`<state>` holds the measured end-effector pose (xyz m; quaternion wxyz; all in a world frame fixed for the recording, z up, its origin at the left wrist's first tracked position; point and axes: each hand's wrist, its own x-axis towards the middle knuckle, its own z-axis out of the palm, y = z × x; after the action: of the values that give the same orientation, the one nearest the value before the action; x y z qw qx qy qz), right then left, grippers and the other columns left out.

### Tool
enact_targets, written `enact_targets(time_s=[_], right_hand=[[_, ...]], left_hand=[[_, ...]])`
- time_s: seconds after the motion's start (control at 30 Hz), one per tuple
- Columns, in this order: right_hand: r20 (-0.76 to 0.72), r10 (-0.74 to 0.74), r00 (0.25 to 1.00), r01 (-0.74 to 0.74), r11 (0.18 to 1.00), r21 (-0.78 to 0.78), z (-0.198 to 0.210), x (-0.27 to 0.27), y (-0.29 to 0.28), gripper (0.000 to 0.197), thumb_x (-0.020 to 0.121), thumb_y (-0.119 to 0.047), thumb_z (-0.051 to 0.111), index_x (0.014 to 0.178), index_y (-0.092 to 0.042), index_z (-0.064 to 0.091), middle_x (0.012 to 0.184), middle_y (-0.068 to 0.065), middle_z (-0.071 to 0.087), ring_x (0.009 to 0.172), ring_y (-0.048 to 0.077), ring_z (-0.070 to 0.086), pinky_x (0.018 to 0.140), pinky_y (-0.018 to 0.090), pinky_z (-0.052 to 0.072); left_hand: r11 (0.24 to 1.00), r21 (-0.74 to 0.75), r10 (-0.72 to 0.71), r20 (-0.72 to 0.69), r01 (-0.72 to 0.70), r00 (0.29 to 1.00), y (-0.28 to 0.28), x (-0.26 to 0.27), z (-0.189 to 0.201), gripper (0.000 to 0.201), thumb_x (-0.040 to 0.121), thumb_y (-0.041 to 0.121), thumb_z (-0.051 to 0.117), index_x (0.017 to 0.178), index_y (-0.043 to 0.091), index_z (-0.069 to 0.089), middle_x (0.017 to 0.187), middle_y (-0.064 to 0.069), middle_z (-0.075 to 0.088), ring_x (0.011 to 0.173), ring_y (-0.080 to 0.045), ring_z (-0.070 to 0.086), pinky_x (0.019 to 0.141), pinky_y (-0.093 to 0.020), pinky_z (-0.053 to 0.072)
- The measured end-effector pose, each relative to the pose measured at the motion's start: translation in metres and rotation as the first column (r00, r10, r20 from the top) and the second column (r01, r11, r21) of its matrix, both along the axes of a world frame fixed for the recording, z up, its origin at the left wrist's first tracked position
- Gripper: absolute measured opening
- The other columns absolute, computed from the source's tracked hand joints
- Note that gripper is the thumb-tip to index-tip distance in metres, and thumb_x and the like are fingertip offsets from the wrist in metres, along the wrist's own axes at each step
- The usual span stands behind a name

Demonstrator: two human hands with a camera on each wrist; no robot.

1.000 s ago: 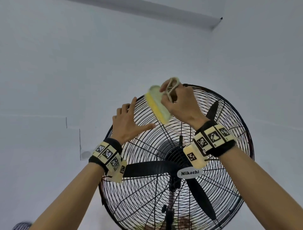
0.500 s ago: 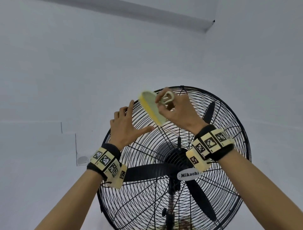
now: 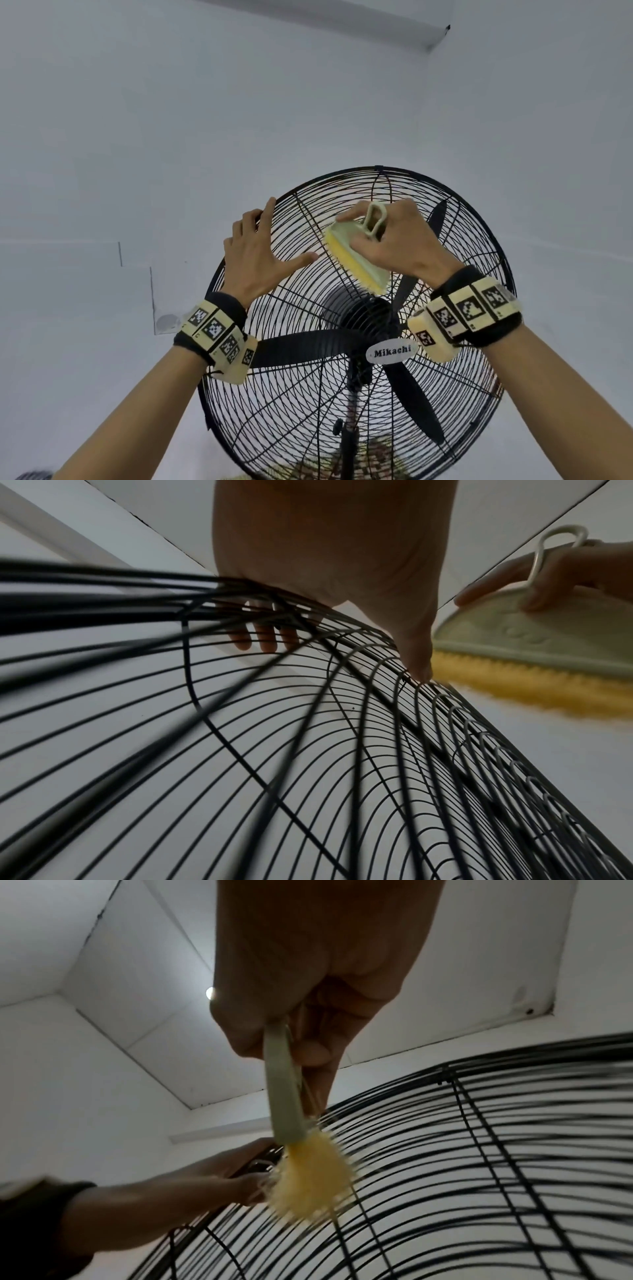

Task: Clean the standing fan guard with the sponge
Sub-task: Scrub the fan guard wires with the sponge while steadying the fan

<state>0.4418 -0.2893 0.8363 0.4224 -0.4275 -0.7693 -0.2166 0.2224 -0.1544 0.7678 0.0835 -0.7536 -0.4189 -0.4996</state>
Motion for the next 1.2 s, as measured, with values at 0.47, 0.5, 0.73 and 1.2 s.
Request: enact_targets(time_s=[0.47,0.5,0.73,1.2], right_hand=[[-0.085,0.117,0.990,-0.111,0.992,0.065,-0.018,0.005,-0.002,0.032,0.088,-0.023,0.067,0.119,-0.026,0.076,0.086,-0.009,0.075,0.054,0.010,0.059,0.046,0.015,0.043],[-0.087,0.126,0.988,-0.119,0.990,0.082,-0.022,0.005,-0.002,0.036,0.091,-0.016,0.069,0.125,-0.026,0.073,0.092,-0.011,0.074,0.058,0.004,0.062,0.048,0.011,0.043],[-0.050,0.062,0.997,-0.063,0.998,-0.022,-0.053,0.023,-0.001,0.025,0.087,-0.038,0.060,0.110,-0.041,0.069,0.069,-0.003,0.073,0.046,0.016,0.057,0.042,0.043,0.050],[-0.088,0.119,0.989,-0.098,0.973,0.210,-0.104,0.042,-0.008,0.034,0.087,-0.019,0.062,0.119,-0.017,0.073,0.071,-0.010,0.070,0.043,0.006,0.052,0.036,0.018,0.039]], left_hand=[[1.000,0.015,0.002,0.002,-0.002,1.000,-0.004,0.000,-0.003,0.126,0.067,0.101,0.051,0.165,0.030,0.016,0.148,-0.008,0.040,0.133,-0.031,0.042,0.103,-0.056,0.044],[1.000,0.018,0.000,0.003,0.000,1.000,-0.005,0.001,-0.003,0.125,0.068,0.100,0.054,0.165,0.030,0.016,0.148,-0.008,0.040,0.133,-0.031,0.042,0.103,-0.056,0.044],[1.000,0.007,0.010,-0.006,-0.010,1.000,-0.002,-0.001,-0.002,0.125,0.068,0.100,0.053,0.165,0.029,0.016,0.148,-0.009,0.040,0.133,-0.032,0.042,0.103,-0.056,0.044],[1.000,0.011,0.001,0.005,-0.001,1.000,-0.007,0.001,-0.002,0.126,0.066,0.101,0.046,0.165,0.029,0.017,0.149,-0.009,0.040,0.135,-0.031,0.041,0.104,-0.056,0.043]])
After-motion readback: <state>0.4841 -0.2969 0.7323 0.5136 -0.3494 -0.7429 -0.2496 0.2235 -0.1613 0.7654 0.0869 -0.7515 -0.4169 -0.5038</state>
